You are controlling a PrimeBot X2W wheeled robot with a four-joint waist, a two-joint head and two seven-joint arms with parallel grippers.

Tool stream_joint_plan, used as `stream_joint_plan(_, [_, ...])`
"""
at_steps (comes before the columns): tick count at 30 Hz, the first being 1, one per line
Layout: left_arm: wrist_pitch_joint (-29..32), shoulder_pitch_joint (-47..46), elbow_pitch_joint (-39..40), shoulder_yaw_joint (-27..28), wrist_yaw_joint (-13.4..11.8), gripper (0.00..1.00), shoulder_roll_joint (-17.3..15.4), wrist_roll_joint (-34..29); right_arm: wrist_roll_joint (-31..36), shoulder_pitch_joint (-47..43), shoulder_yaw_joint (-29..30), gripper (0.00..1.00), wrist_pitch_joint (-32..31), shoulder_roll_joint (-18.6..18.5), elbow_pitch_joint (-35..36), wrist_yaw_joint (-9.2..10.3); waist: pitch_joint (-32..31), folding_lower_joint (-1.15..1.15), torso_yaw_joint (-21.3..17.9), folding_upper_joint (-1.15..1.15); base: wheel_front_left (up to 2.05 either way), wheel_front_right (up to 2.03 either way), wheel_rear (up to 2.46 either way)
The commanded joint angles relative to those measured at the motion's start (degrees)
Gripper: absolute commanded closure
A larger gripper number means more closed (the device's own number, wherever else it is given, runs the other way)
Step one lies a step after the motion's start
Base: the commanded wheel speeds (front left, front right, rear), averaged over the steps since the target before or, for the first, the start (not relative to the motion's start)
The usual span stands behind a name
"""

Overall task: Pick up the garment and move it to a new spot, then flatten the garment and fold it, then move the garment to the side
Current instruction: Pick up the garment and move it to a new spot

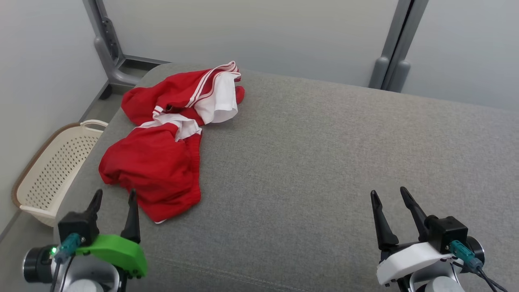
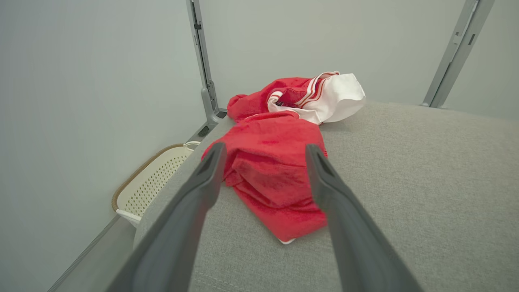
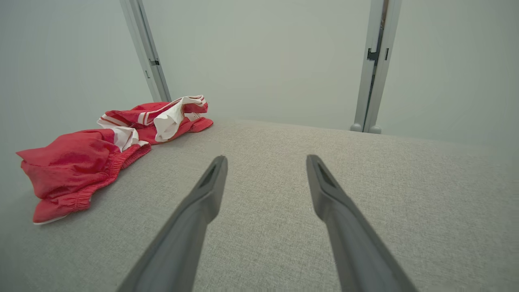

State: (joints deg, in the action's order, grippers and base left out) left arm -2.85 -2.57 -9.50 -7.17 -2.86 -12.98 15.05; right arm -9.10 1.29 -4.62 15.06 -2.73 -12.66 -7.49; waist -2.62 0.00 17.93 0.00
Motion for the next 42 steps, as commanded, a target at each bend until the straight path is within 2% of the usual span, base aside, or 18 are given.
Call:
stream_joint_plan(1, [0.9,-1.9,-0.3,0.3,0.4,0.00,-0.4,0.8,0.5,-0.3,0.1,0.00,0.2,-0.3,0.0,0.00,0.9,0.00,-1.5,0.00,0.00,0.00,0.00])
stream_joint_plan(6, [8.4,-9.7,-3.8,-1.1,2.2,0.00,-2.7,0.3,1.3,0.4,-0.1,0.00,-0.3,-0.3,0.4,0.00,2.9,0.00,-3.9,0.00,0.00,0.00,0.00])
stream_joint_plan(12, [12.8,-20.7,-11.6,-3.0,4.2,0.00,-2.9,0.2,3.0,2.4,-0.3,0.00,-1.8,-0.3,2.3,0.00,8.3,0.00,-6.9,0.00,0.00,0.00,0.00])
stream_joint_plan(16, [12.4,-24.7,-17.7,-4.0,4.7,0.00,-2.1,0.0,3.9,3.7,-0.5,0.00,-2.4,-0.3,3.3,0.00,11.9,0.00,-8.6,0.00,0.00,0.00,0.00])
stream_joint_plan(22, [10.1,-28.2,-26.6,-4.3,3.0,0.00,-1.3,-0.8,4.6,5.3,-0.4,0.00,-3.1,-1.0,4.5,0.00,16.0,0.00,-10.6,0.00,0.00,0.00,0.00])
stream_joint_plan(33, [4.9,-31.7,-38.7,-4.2,1.2,0.00,-1.1,-0.7,5.3,6.2,-0.6,0.00,-3.3,-1.2,5.1,0.00,18.5,0.00,-11.9,0.00,0.00,0.00,0.00])
stream_joint_plan(34, [4.3,-31.9,-39.7,-4.3,1.0,0.23,-1.2,-0.9,5.4,6.3,-0.6,0.00,-3.3,-1.2,5.1,0.00,18.6,0.00,-12.0,0.00,0.00,0.00,0.00])
stream_joint_plan(35, [3.6,-32.1,-40.7,-4.5,0.9,0.52,-1.2,-1.1,5.4,6.3,-0.7,0.00,-3.3,-1.2,5.0,0.00,18.7,0.00,-12.0,0.00,0.00,0.00,0.00])
stream_joint_plan(36, [2.8,-32.3,-41.5,-4.5,0.8,0.65,-1.2,-1.0,5.4,6.3,-0.7,0.00,-3.2,-1.1,4.9,0.00,18.7,0.00,-12.1,0.00,0.00,0.00,0.00])
stream_joint_plan(38, [0.2,-32.5,-42.6,-4.5,0.8,1.00,-1.0,-0.9,5.4,6.4,-0.7,0.00,-3.1,-1.1,4.7,0.00,18.6,0.00,-12.1,0.00,0.00,0.00,0.00])
stream_joint_plan(42, [-3.9,-32.5,-44.0,-4.7,1.7,1.00,-0.8,-0.7,5.4,6.5,-0.4,0.00,-2.8,-0.9,4.1,0.00,18.2,0.00,-12.0,0.00,0.00,0.00,0.00])
